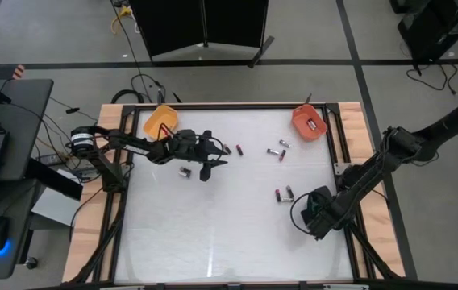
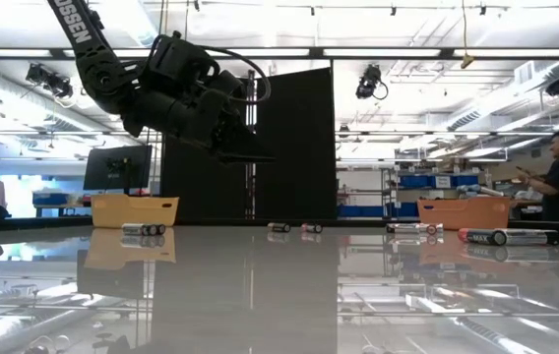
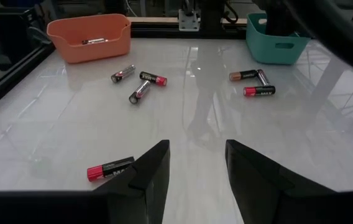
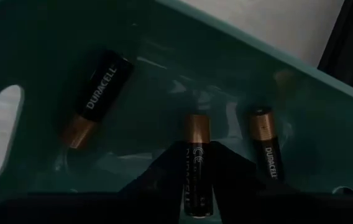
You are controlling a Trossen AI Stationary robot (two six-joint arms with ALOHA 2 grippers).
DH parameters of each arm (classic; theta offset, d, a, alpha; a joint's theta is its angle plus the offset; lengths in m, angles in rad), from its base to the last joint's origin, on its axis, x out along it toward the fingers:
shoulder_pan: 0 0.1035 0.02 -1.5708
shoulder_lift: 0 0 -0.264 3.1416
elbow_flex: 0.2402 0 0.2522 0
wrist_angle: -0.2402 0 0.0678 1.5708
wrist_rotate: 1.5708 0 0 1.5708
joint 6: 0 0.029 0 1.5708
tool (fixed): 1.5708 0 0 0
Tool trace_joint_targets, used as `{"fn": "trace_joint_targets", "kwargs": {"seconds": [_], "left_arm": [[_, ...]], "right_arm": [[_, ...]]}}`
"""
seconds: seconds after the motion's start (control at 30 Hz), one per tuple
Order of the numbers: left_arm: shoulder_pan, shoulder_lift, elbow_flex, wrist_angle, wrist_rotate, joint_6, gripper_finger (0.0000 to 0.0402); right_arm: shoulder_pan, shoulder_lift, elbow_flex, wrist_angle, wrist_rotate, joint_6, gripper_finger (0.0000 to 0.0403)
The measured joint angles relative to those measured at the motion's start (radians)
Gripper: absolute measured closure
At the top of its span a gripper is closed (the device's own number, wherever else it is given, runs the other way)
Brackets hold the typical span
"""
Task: Sort batteries
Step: Put the brown battery into the green bin, then put the red battery into the yellow bin
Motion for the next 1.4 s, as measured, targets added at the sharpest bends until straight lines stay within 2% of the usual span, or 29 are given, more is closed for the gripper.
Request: {"fn": "trace_joint_targets", "kwargs": {"seconds": [0.13, 0.33, 0.5, 0.63, 0.77, 0.83, 0.97, 1.17, 1.4], "left_arm": [[0.0, 0.0, 0.0, 0.0, 0.0, 0.0, 0.0239], [0.0, 0.0, 0.0, 0.0, 0.0, 0.0, 0.0239], [0.0, 0.0, 0.0, 0.001, 0.0, 0.002, 0.0239], [0.0, 0.0, 0.006, -0.004, 0.0, 0.001, 0.0239], [0.0, 0.0, 0.037, -0.044, 0.0, 0.0, 0.0239], [0.0, 0.0, 0.054, -0.083, 0.0, 0.001, 0.0239], [0.0, 0.0, 0.087, -0.164, 0.0, 0.025, 0.0239], [0.0, 0.0, 0.138, -0.256, 0.0, 0.052, 0.0239], [0.0, 0.0, 0.191, -0.398, 0.0, 0.109, 0.0239]], "right_arm": [[0.0, 0.0, 0.0, 0.0, -0.038, -0.025, 0.0283], [0.0, -0.011, 0.0, -0.004, -0.055, -0.105, 0.0277], [0.0, -0.039, 0.046, -0.079, -0.055, -0.137, 0.0295], [0.0, -0.042, 0.146, -0.209, -0.048, -0.199, 0.0331], [0.0, -0.042, 0.228, -0.279, 0.056, -0.259, 0.0383], [-0.003, -0.042, 0.246, -0.284, 0.134, -0.312, 0.0393], [-0.032, -0.042, 0.248, -0.293, 0.231, -0.402, 0.0384], [-0.119, -0.042, 0.248, -0.288, 0.362, -0.569, 0.0395], [-0.26, -0.042, 0.248, -0.185, 0.48, -0.824, 0.0396]]}}
